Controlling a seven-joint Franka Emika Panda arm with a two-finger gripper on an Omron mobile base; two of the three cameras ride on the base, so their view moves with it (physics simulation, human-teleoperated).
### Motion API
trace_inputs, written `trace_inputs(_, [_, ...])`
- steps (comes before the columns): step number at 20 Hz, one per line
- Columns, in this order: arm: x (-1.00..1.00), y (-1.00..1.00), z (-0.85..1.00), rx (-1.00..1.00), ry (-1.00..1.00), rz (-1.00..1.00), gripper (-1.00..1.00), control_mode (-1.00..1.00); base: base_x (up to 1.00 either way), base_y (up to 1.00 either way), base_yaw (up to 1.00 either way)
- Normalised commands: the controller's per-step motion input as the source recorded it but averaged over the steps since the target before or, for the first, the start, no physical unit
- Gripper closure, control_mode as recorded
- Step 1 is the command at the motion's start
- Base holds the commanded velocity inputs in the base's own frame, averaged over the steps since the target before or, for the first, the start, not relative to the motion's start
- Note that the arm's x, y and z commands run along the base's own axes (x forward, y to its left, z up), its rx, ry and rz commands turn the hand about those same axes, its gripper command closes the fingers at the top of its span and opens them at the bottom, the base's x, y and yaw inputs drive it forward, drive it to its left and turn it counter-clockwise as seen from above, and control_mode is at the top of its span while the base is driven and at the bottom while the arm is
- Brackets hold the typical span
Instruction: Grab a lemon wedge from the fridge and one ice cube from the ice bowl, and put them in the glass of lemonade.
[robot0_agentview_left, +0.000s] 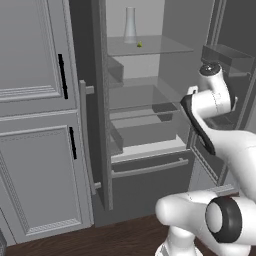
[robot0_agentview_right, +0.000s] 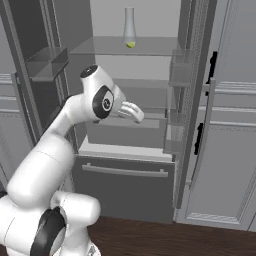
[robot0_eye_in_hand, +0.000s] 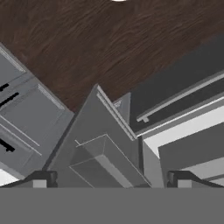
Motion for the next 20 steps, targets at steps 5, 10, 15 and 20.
trace_inputs(5, [-0.12,0.23,-0.18,0.07,0.0,-0.03,-1.0,-1.0,0.0,0.0,0.0])
trace_inputs(10, [-0.01,0.22,-0.21,0.2,-0.2,0.13,-1.0,-1.0,0.0,0.0,0.0])
trace_inputs(15, [-0.26,0.36,-0.25,0.09,-0.29,0.27,-1.0,-1.0,0.0,0.0,0.0])
trace_inputs(20, [-0.43,0.26,-0.04,-0.02,-0.15,0.33,-1.0,-1.0,0.0,0.0,0.0])
